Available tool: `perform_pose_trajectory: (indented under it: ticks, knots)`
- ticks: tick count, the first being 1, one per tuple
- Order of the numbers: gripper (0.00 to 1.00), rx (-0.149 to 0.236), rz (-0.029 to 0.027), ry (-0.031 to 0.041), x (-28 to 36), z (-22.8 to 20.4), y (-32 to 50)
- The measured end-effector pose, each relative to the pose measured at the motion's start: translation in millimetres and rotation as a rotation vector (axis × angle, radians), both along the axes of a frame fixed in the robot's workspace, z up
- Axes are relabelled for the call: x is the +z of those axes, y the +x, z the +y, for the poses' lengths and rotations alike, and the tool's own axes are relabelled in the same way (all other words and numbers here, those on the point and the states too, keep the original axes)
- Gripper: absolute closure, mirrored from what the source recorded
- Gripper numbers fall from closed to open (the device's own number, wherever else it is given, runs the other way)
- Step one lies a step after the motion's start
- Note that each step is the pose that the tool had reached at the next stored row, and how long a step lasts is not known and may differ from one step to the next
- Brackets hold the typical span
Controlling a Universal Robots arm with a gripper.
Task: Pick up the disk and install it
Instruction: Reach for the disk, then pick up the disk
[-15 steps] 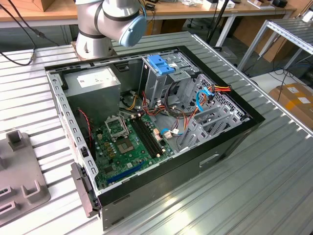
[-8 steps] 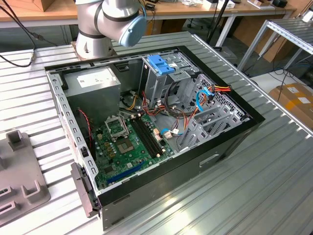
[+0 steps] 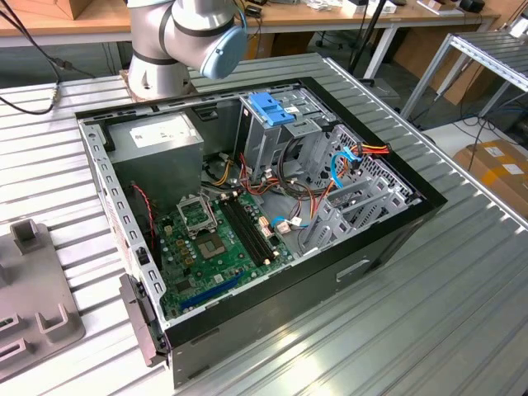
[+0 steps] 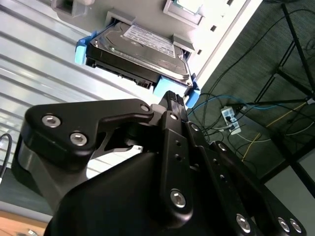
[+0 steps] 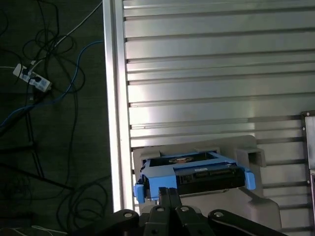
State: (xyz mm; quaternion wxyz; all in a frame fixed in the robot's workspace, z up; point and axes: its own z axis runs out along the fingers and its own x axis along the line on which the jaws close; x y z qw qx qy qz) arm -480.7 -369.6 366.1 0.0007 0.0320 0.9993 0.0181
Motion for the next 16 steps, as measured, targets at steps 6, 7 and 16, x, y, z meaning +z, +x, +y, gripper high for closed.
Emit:
perform_pose_trajectory:
  ticks: [6, 7, 16]
  knots:
    - [0.89, 0.001, 0.0000, -0.0012, 0.0, 0.0, 0.0]
    - [0.89, 0.001, -0.0001, -0.0013, 0.0, 0.1, 0.0]
    - [0.89, 0.009, -0.0001, -0.0017, -0.1, 0.0, 0.0]
